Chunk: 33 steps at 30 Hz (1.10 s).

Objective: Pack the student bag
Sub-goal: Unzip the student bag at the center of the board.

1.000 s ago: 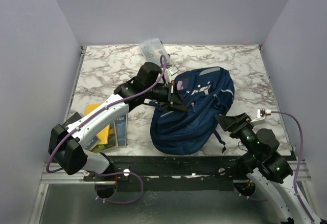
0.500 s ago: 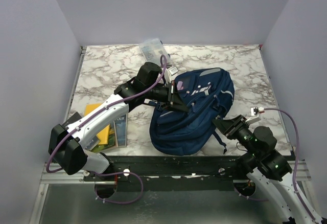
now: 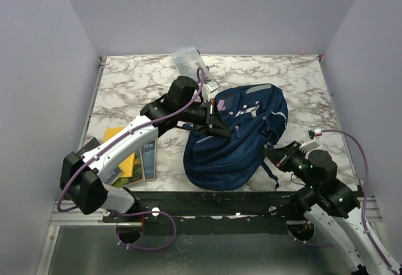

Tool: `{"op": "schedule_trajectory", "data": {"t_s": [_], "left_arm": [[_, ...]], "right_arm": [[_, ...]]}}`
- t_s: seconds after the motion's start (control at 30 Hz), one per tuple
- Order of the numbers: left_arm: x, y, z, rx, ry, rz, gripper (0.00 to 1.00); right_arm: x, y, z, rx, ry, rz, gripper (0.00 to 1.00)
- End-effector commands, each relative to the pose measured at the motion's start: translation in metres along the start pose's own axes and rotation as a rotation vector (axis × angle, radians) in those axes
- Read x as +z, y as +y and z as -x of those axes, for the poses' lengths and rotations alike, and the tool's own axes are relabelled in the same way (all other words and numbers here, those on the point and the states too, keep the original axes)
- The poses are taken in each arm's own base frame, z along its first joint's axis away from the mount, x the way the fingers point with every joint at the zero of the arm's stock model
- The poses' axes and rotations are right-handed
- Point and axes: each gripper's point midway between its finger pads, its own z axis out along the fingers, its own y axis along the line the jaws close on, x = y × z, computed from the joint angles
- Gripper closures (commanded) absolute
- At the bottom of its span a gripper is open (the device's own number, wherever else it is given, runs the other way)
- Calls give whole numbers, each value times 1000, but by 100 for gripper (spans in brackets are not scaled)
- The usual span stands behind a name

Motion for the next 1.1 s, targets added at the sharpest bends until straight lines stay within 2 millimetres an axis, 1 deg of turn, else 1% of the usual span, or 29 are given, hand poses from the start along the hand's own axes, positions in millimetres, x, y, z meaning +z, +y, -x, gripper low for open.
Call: {"op": "schedule_trajectory", "data": {"t_s": [0.0,0.1,0.2,0.3,0.43,0.57,0.7,0.77,0.83,0.97,1.07], "left_arm": [[0,-16,8,40,2,-74,100],[10,-6,15,22,-1,-51,100],[20,0,27,9,-7,-36,100],[34,4,39,-6,-13,-25,100],[53,10,57,-31,-41,-2,100],[72,19,72,-57,-70,31,100],[93,15,66,-72,-34,18,100],[105,11,60,-76,-6,12,100],[116,6,55,-76,23,-1,100],[134,-2,46,-65,74,-22,100],[142,-3,39,-64,106,-29,100]], "right_arm": [[-14,-3,1,-6,49,-93,99],[-17,-2,-6,-20,118,-124,100],[-18,-3,-25,-39,256,-155,99],[-23,-5,-39,-70,368,-172,99],[-37,-7,-45,-128,439,-179,99],[-49,3,-53,-191,537,-127,99],[-49,34,-57,-188,594,21,99],[-48,44,-60,-177,622,81,99],[-46,47,-67,-174,662,114,99],[-41,43,-76,-178,731,113,99],[-36,52,-77,-157,738,166,100]]}}
